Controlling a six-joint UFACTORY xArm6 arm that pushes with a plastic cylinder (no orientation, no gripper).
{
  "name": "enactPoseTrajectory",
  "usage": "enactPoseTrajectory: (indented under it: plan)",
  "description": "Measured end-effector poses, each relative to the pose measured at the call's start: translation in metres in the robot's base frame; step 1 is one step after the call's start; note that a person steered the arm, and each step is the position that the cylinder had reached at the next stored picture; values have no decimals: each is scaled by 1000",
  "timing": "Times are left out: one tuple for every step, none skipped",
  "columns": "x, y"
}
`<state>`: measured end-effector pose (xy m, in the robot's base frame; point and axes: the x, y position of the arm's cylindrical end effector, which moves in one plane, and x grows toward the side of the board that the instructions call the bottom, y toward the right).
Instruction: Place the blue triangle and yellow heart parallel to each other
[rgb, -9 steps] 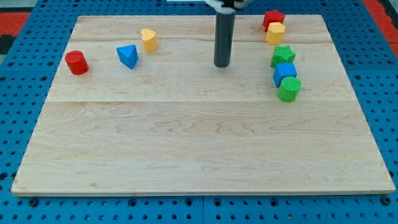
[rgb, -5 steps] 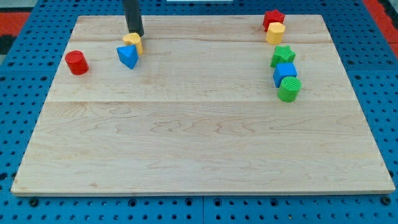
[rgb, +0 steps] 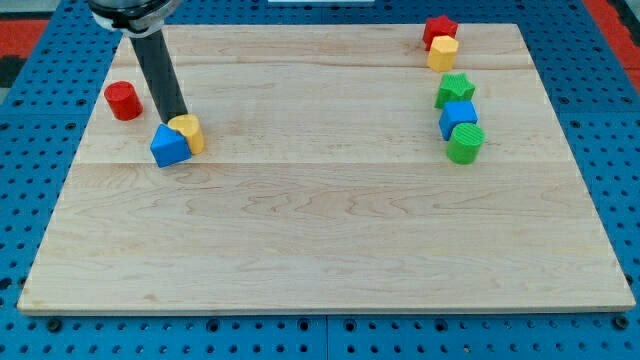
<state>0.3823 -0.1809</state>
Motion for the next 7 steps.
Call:
enactPoseTrajectory:
  plan:
    - [37, 0]
    - [72, 0]
    - [54, -1]
    - [32, -2]
    - [43, 81]
    - [45, 163]
    - [57, 192]
